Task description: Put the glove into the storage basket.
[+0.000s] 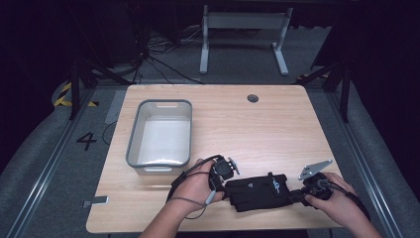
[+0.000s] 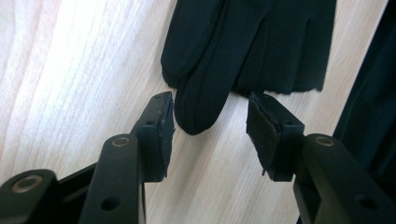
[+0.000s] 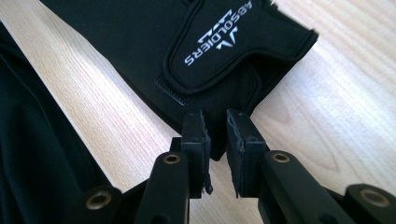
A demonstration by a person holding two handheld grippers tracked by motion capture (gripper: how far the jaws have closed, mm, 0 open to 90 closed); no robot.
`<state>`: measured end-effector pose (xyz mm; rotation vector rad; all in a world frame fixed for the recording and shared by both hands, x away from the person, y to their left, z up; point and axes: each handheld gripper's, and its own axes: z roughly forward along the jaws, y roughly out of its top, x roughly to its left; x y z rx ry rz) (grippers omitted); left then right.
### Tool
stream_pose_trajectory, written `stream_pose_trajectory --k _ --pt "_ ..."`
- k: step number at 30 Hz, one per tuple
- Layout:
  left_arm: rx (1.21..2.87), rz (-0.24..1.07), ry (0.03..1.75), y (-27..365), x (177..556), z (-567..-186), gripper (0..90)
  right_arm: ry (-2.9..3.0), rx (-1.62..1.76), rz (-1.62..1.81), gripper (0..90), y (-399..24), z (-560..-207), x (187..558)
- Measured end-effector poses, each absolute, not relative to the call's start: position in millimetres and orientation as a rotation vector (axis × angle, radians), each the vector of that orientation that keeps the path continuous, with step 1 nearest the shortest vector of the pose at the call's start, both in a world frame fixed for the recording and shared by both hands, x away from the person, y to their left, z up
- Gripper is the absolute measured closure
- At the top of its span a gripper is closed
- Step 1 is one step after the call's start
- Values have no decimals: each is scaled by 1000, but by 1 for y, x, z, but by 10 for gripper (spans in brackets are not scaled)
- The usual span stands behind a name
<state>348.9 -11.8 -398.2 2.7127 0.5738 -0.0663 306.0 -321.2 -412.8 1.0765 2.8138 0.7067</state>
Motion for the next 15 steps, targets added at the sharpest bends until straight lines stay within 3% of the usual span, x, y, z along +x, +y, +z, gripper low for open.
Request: stream_pose_trajectory --k 15 --pt "2578 -14 564 -22 348 -386 513 2736 1131 774 757 -335 -402 307"
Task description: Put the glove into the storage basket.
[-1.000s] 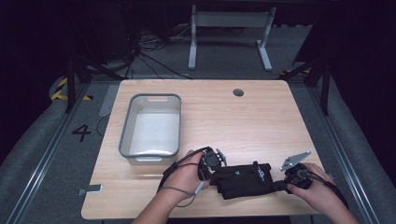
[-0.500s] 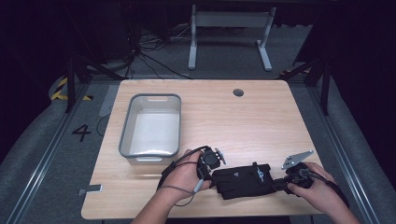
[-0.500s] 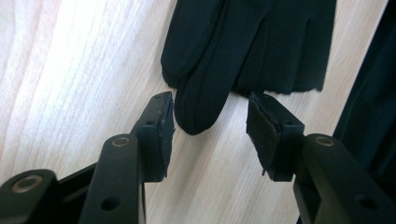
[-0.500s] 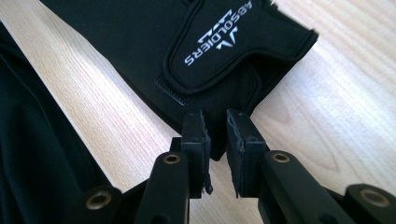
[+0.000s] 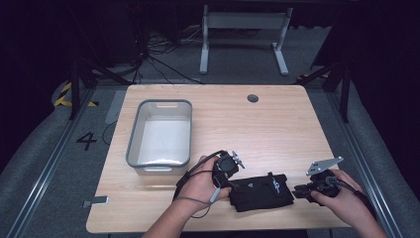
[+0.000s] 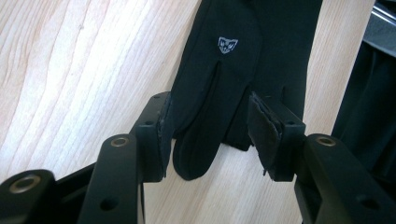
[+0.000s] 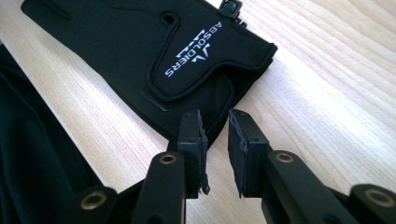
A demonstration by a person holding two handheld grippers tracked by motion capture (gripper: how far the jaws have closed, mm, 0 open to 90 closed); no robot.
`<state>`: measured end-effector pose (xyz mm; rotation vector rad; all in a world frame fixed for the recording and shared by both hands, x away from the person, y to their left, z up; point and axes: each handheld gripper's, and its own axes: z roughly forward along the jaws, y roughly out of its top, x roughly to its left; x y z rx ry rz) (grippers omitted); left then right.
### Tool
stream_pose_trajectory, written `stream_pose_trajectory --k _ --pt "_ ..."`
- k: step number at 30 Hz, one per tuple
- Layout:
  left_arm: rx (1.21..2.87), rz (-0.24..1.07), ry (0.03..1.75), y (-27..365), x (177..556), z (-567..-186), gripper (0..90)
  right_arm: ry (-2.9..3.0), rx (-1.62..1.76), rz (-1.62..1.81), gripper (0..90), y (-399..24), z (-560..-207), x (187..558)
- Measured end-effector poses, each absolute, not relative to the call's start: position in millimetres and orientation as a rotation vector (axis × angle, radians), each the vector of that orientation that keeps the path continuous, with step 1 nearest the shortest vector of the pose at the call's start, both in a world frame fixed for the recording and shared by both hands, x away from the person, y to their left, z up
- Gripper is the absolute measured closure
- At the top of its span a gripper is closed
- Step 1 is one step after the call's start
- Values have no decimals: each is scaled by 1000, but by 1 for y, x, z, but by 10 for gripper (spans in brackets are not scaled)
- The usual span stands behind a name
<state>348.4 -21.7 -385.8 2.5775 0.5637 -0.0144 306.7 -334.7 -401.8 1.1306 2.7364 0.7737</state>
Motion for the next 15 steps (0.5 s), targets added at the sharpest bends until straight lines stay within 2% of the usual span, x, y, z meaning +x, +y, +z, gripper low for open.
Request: stream_pose_trajectory --k 12,15 --pt "2514 -16 565 -53 347 -391 503 2683 1185 802 723 -347 -402 312" --pt "2496 -51 555 -62 349 -396 503 2673 1205 807 713 -350 -402 313"
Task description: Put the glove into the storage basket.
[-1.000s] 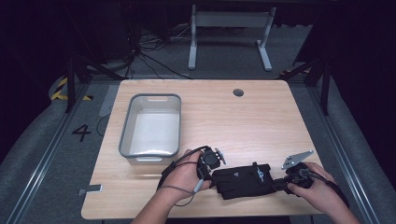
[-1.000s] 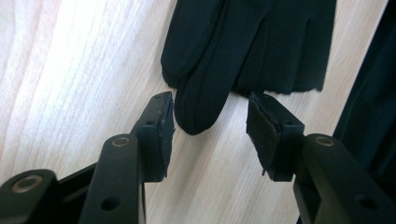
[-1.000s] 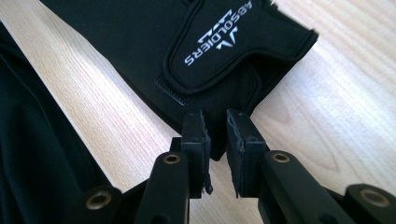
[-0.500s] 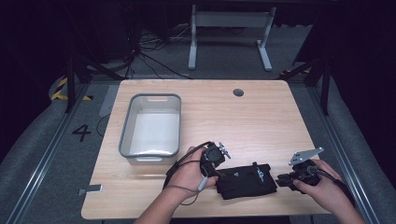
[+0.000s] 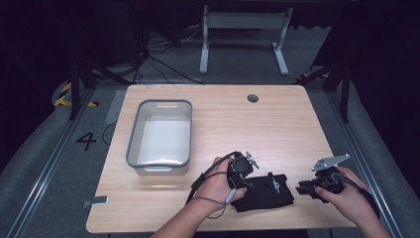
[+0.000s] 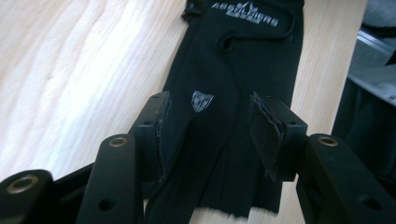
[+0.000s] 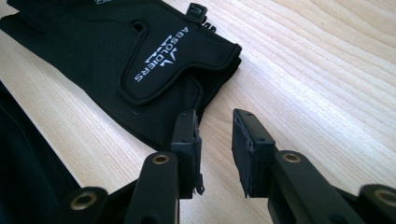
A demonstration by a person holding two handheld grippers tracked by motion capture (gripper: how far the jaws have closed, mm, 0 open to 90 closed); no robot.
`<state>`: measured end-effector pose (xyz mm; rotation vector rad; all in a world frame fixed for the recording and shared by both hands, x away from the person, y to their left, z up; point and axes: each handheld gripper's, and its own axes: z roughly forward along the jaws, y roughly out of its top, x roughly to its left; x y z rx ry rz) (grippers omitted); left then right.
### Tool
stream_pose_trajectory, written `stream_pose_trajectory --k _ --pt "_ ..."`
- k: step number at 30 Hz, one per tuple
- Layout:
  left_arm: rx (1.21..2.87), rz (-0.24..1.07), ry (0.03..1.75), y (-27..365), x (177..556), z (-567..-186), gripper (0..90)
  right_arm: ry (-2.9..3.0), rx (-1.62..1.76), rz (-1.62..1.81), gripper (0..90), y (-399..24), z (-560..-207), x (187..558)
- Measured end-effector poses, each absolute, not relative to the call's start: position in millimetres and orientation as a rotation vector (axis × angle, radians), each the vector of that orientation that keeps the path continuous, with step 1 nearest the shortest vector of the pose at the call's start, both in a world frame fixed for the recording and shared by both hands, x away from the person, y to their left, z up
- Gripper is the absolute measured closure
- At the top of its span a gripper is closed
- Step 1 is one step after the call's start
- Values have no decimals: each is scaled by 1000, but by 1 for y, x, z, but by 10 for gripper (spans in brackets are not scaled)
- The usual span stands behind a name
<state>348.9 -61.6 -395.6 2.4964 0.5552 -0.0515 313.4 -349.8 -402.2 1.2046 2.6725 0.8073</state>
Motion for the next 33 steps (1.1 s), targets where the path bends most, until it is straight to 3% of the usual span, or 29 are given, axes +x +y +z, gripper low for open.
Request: stream_pose_trajectory --k 14,19,33 --pt "2532 -77 403 -93 353 -419 398 2671 1218 856 666 -353 -402 313" --pt "2562 -64 431 -98 352 -428 325 2670 1213 871 645 -353 -401 312" --pt "2581 -21 401 -101 347 -441 269 2676 1220 919 604 -354 -399 311"
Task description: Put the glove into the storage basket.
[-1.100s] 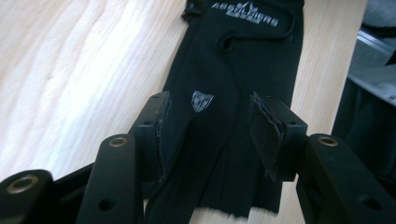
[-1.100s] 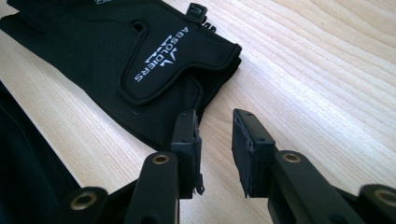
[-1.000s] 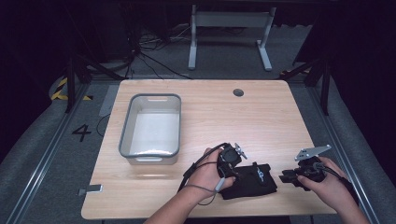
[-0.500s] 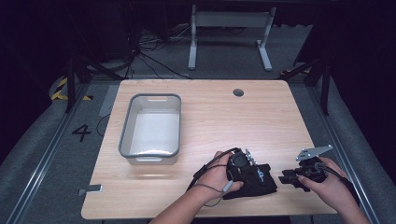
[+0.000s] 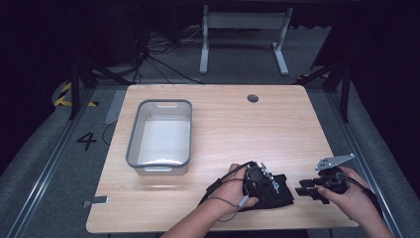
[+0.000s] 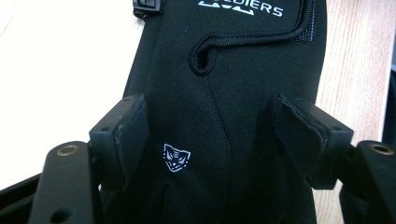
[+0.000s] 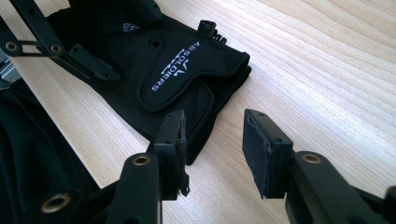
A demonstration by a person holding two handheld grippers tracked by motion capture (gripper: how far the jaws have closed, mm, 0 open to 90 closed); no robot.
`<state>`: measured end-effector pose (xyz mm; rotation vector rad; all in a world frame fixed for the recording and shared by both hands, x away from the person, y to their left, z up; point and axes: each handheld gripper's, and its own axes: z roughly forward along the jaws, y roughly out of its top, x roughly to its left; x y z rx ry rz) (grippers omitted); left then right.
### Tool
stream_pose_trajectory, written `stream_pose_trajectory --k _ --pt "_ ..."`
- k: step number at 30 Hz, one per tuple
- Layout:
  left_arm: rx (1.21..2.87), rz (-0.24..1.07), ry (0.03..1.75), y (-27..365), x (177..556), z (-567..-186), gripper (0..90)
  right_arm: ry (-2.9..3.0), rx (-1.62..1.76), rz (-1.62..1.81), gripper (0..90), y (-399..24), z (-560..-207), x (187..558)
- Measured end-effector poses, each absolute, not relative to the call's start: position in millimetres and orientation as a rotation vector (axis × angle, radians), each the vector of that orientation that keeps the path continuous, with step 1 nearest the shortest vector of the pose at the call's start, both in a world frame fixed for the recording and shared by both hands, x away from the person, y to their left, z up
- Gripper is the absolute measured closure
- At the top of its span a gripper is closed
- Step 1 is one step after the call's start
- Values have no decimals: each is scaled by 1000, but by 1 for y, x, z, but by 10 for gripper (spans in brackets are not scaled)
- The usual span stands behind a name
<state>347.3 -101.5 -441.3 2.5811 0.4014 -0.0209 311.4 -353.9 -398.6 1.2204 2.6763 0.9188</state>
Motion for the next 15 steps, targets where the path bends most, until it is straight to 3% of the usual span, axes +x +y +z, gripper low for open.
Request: stream_pose_trajectory --k 8,15 --pt "2592 6 380 -102 345 -443 289 2668 1217 932 601 -352 -396 311" --pt "2602 21 382 -102 349 -440 420 2663 1213 945 602 -352 -394 309"
